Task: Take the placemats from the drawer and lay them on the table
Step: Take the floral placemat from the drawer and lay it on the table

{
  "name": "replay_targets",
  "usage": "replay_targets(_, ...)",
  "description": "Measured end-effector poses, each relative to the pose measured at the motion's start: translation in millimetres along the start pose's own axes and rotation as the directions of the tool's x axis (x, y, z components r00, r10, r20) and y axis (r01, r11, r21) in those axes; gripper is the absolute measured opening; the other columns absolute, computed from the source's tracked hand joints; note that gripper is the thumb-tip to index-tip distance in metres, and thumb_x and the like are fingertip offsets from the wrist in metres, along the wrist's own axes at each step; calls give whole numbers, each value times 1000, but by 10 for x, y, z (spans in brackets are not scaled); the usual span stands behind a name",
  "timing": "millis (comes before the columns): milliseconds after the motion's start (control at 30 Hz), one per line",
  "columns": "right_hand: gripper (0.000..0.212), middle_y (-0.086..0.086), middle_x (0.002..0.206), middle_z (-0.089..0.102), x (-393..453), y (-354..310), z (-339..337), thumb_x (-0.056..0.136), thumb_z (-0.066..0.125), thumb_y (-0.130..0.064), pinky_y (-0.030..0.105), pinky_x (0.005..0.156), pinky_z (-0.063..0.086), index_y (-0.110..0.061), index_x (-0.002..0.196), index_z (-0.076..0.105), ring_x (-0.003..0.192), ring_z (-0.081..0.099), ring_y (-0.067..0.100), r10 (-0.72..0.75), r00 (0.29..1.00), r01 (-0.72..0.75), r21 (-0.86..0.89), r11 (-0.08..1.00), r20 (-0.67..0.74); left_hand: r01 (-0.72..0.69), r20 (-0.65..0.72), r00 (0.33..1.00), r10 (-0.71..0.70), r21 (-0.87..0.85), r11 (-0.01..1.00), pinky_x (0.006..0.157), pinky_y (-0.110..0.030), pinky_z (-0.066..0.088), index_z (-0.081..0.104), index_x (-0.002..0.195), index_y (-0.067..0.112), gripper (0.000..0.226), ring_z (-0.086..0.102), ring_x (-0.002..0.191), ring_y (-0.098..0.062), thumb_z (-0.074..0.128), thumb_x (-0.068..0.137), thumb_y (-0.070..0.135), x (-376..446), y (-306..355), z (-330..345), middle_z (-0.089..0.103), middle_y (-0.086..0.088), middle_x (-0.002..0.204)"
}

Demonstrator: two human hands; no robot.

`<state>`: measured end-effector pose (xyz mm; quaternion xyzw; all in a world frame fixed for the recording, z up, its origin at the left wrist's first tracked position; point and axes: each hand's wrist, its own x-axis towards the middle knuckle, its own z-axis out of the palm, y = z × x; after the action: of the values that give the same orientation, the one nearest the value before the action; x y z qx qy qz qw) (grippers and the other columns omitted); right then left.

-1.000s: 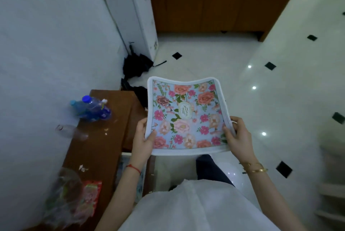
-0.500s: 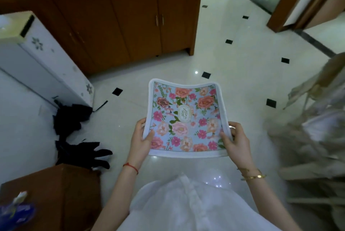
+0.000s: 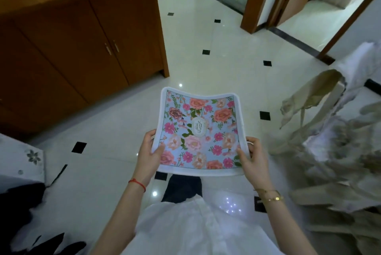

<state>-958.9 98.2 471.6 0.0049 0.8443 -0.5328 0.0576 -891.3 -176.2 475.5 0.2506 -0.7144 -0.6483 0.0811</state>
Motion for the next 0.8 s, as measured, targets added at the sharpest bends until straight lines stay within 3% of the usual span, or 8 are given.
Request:
replay_targets(167,27,-9,92,63,1132,-187,6,91,60,-12,24,66,57,-19,112,45,82,65,4,13,992,-16,-28,999,-129,-38,103,994,33,48,998,80,-42,59,49,119,29,35,65,103,-18,54,94,4,1346,356,438,63,0,115)
replay_targets(333,24,-9,93,63,2075,-408,-32,92,59,-10,11,59,51,-14,112,46,76,65,-6,60,970,-56,26,998,-234,-108,221,971,90,68,992,73,-26,58,48,119,25,34,66,95,-3,54,94,3,2526,880,881,63,3,113)
replay_targets(433,24,-10,94,62,2537,-479,-78,93,57,-10,10,56,51,-13,113,45,75,65,-9,120,953,-100,87,991,-278,-82,301,952,56,76,994,81,-36,58,48,120,24,34,66,100,-12,54,94,3,3098,1131,1167,64,1,113)
replay_targets(633,24,-16,97,59,3505,-438,-176,93,57,-8,7,59,49,-13,113,46,80,63,-13,168,918,-134,120,984,-358,-86,394,919,35,115,990,82,-44,58,48,123,24,35,67,102,-19,54,94,5,4168,1354,1797,65,-3,116)
replay_targets(700,24,-15,98,59,3874,-373,-242,93,57,-7,7,60,50,-14,113,45,79,62,-15,181,910,-143,127,981,-372,-82,413,910,25,120,989,79,-40,59,48,122,24,35,68,100,-18,54,94,5,4523,1387,2067,65,-4,116)
replay_targets(800,24,-14,98,62,4479,-276,-404,92,58,-9,18,67,56,-15,112,45,85,67,-1,189,898,-154,118,981,-399,-90,441,897,30,116,989,72,-31,60,48,123,24,35,68,97,-16,54,94,4,5028,1507,2526,65,-5,116)
